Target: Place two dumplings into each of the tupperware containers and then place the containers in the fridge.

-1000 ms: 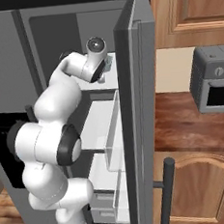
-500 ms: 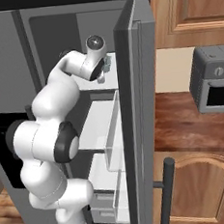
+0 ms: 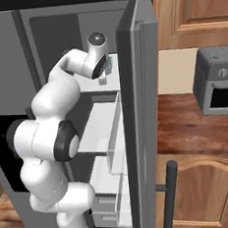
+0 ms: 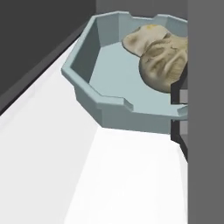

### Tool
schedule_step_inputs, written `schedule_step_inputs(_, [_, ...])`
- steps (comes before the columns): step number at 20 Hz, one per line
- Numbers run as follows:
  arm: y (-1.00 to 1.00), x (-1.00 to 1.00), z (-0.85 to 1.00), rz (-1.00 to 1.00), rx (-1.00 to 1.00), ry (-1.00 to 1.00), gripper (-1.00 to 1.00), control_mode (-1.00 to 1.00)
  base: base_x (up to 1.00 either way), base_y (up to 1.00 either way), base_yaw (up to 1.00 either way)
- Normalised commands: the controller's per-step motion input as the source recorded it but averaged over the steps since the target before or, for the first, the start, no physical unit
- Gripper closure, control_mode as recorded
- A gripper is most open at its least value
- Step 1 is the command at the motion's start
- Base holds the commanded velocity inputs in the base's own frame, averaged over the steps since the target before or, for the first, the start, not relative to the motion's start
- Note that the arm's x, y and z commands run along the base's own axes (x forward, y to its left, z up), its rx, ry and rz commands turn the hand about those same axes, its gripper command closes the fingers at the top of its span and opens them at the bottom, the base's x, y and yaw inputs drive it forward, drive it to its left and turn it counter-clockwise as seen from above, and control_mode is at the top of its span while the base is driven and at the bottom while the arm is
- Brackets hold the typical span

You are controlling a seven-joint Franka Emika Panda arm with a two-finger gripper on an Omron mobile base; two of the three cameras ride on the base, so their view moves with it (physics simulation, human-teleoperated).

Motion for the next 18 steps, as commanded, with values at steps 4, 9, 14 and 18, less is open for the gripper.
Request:
schedule_step_inputs(4, [0.19, 0.12, -0.97, 0.00, -0.02, 0.04, 1.00, -1.00, 0.00, 0.00, 0.00])
schedule_step_inputs(9, [0.16, 0.02, -1.00, 0.00, -0.01, 0.00, 1.00, -1.00, 0.00, 0.00, 0.00])
schedule_step_inputs(14, [0.02, 0.00, -1.00, 0.00, 0.00, 0.00, 1.00, -1.00, 0.00, 0.00, 0.00])
schedule_step_inputs(18, [-0.04, 0.21, -0.89, 0.01, 0.00, 0.00, 1.00, -1.00, 0.00, 0.00, 0.00])
